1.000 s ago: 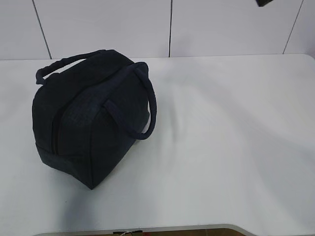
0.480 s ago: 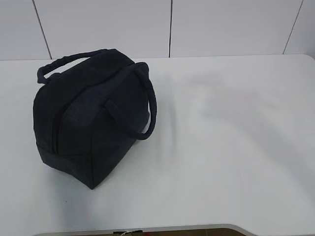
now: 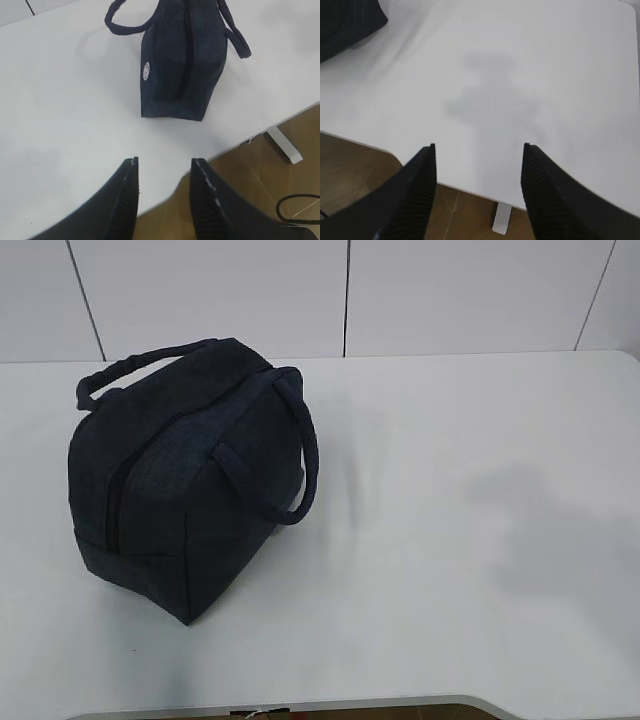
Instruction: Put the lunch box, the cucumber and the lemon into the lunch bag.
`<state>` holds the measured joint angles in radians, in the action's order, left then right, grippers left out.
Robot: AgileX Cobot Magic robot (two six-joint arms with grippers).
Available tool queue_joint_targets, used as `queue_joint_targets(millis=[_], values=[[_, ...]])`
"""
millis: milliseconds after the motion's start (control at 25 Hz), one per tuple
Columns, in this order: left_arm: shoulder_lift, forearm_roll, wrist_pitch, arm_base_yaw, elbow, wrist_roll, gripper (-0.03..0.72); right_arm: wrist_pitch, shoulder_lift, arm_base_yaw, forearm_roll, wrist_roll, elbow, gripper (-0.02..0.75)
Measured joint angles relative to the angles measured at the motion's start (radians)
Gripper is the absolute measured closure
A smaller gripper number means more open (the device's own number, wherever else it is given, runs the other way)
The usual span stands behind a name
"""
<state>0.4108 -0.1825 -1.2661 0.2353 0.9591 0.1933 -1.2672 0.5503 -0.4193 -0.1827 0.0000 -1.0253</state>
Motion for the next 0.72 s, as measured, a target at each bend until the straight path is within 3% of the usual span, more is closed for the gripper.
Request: queue_joint_targets(millis=[720], values=[[-0.399, -0.082, 0.051, 0.000, -0.377, 0.000, 0.446, 0.075, -0.558, 0.000, 0.115, 0.000, 0.463, 0.297]])
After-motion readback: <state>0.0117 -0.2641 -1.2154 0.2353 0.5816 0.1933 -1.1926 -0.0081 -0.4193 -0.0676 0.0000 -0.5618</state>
